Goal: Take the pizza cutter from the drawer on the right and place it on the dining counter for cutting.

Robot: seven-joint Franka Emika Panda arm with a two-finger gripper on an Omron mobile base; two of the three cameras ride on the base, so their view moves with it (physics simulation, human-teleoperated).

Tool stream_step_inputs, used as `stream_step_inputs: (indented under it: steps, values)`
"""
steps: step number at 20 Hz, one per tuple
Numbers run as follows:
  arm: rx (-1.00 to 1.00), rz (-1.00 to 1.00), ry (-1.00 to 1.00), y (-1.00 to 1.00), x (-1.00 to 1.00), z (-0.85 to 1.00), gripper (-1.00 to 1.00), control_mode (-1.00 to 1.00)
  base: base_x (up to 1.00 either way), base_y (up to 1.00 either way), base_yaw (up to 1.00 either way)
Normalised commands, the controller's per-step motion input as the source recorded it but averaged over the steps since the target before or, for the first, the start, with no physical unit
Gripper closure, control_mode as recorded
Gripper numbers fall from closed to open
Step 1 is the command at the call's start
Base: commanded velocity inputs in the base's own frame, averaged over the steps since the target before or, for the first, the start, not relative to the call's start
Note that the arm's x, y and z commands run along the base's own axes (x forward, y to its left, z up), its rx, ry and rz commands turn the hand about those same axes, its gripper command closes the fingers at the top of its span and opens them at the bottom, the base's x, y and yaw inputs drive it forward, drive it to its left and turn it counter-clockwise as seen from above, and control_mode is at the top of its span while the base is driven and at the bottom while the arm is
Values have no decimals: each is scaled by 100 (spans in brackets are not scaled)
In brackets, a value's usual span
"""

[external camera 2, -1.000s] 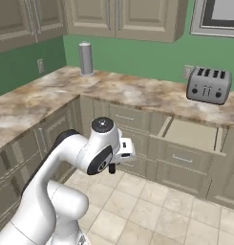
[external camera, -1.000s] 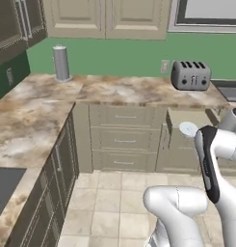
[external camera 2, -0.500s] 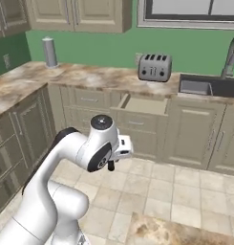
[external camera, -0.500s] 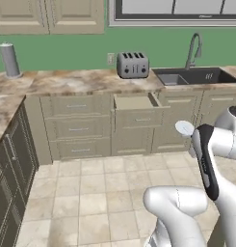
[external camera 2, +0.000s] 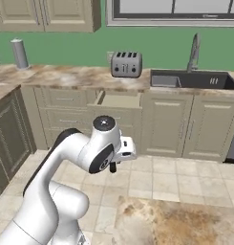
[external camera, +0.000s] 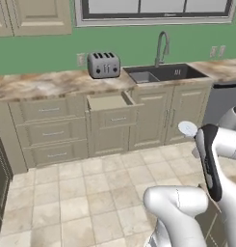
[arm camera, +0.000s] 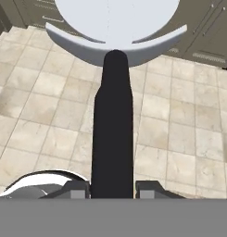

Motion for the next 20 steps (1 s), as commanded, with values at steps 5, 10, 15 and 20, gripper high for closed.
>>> stream_step_inputs:
  steps: [5, 10, 15, 20]
  values:
    - [0, 0, 0, 0, 0, 0, 100, 100, -40, -34, -57]
    - [0, 0, 0, 0, 0, 0, 100, 100, 4, 3, -74]
    - [0, 0, 0, 0, 0, 0, 100, 100, 16, 23, -98]
    - [0, 0, 0, 0, 0, 0, 100, 100, 10, 19, -100]
